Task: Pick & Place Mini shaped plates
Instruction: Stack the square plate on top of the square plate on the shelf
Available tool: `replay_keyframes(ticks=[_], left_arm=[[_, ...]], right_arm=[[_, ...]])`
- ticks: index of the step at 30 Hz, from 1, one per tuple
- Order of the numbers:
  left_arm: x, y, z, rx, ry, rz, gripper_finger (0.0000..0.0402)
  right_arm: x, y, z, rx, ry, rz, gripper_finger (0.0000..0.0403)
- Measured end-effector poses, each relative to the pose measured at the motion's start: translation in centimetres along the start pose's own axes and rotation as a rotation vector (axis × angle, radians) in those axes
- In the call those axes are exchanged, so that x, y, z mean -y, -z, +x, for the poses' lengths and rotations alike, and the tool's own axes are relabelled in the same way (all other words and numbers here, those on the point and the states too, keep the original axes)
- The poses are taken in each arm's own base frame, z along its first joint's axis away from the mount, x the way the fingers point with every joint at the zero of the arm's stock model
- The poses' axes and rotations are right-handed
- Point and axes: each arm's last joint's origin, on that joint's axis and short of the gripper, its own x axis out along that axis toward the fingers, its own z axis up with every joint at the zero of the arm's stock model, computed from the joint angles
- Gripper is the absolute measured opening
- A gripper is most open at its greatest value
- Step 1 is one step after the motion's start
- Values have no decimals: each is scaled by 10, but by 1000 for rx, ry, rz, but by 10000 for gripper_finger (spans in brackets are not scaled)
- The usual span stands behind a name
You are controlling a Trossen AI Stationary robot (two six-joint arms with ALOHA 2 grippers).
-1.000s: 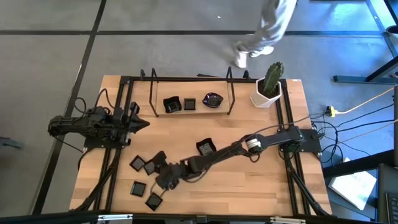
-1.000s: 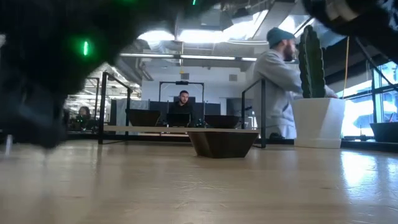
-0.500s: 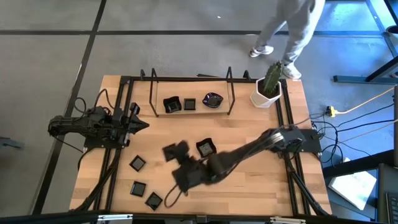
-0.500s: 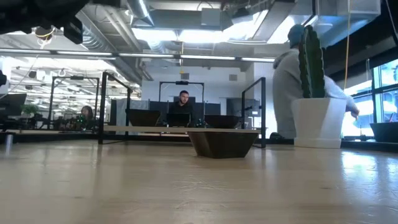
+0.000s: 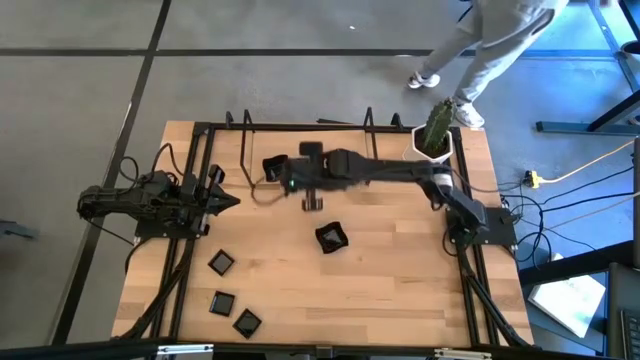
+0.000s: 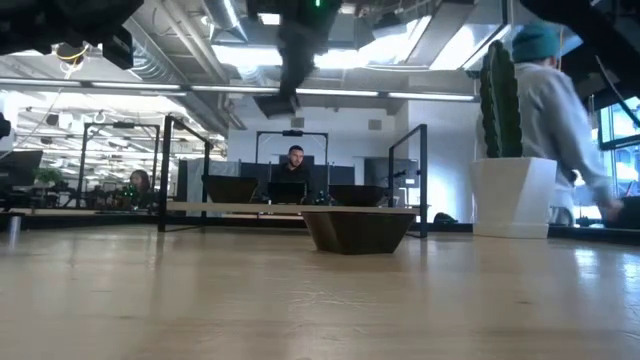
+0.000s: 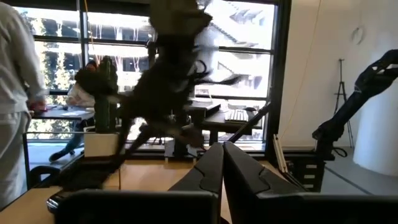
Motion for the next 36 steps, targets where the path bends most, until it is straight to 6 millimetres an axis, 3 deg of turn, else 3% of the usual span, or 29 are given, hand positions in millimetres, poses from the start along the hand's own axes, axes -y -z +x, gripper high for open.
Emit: replay_keyframes(ticks=[6, 16, 28, 36], left_arm=[[0, 0, 0, 0, -1, 2, 4], [0, 0, 0, 0, -1, 1, 10], [0, 0, 0, 0, -2, 2, 8], [0, 0, 0, 0, -2, 2, 4]], right_arm=[[23, 16, 34, -77, 18, 55, 1], [6, 28, 84, -59, 32, 70, 1], [21, 38, 98, -75, 65, 193, 4], [24, 39, 99, -68, 27, 165, 5]])
